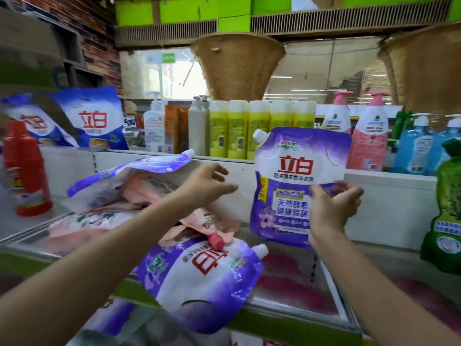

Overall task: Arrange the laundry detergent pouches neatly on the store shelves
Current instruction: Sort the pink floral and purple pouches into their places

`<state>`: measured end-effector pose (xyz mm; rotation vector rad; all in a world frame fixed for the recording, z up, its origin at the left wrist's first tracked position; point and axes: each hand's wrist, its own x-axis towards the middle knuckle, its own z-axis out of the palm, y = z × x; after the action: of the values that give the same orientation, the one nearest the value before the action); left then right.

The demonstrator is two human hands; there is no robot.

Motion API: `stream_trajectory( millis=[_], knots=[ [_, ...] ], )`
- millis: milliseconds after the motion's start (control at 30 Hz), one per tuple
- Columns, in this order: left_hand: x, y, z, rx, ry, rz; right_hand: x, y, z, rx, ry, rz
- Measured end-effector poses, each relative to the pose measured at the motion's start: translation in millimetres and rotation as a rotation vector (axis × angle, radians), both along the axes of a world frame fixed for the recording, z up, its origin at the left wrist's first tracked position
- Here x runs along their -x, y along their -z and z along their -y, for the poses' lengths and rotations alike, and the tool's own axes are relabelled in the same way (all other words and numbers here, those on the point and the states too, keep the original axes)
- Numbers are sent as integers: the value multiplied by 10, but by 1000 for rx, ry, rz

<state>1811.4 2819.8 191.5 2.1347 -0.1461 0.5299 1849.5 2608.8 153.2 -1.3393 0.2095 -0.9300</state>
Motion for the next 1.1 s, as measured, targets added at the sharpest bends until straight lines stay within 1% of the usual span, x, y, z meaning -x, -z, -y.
stream_trajectory(
  millis=[67,167,200,267,300,400,467,533,633,733,767,833,933,1033,1100],
  knots=[
    [178,-93,-177,-39,-25,172,93,84,-264,6,-96,-34],
    [477,-215,-460,-122,-41,416,169,119,-685,39,-373,-106],
    [553,-233,-579,-129,-41,473,188,118,-833,55,-480,-147],
    [663,-228,-846,-72,-78,531,251,95,-1134,88,-674,-233],
    [698,-215,-992,-32,-120,540,281,83,-1282,116,-747,-264],
    [754,-154,-1447,86,-291,510,438,-12,-1719,272,-880,-314],
    [719,-78,-1786,180,-378,439,553,-71,-2023,247,-1006,-307],
    [655,11,-2090,253,-437,354,643,-138,-2332,165,-1119,-328],
    [549,124,-2418,319,-491,183,682,-262,-2717,45,-1212,-351],
    [431,211,-2618,397,-526,13,692,-398,-2955,-77,-1232,-402],
    [391,233,-2656,431,-530,-21,692,-427,-3045,-123,-1208,-417],
    [311,268,-2707,497,-516,-73,630,-417,-3306,-144,-1115,-437],
    [240,354,-2751,562,-507,-60,522,-351,-3609,-169,-901,-431],
    [235,453,-2729,586,-501,-12,571,-391,-3659,-220,-815,-428],
    [234,473,-2702,658,-495,10,602,-408,-3633,-251,-790,-383]
  ],
)
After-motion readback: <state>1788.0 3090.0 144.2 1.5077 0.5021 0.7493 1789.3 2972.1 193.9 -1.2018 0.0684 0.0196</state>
